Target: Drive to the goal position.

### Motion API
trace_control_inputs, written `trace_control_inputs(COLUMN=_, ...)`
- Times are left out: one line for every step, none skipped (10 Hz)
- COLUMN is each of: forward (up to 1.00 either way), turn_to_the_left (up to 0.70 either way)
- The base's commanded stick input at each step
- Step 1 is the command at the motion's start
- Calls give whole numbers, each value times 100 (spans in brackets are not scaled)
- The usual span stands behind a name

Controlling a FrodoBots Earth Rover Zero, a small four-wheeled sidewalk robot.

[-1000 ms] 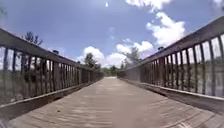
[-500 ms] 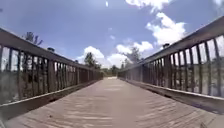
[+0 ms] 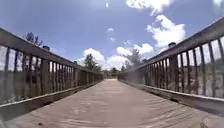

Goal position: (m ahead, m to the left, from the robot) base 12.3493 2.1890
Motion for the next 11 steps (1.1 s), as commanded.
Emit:
trace_control_inputs(forward=45, turn_to_the_left=-19)
trace_control_inputs(forward=45, turn_to_the_left=-6)
trace_control_inputs(forward=45, turn_to_the_left=0)
trace_control_inputs(forward=45, turn_to_the_left=0)
trace_control_inputs(forward=45, turn_to_the_left=0)
trace_control_inputs(forward=45, turn_to_the_left=0)
trace_control_inputs(forward=45, turn_to_the_left=0)
trace_control_inputs(forward=45, turn_to_the_left=0)
trace_control_inputs(forward=45, turn_to_the_left=0)
trace_control_inputs(forward=45, turn_to_the_left=0)
trace_control_inputs(forward=45, turn_to_the_left=0)
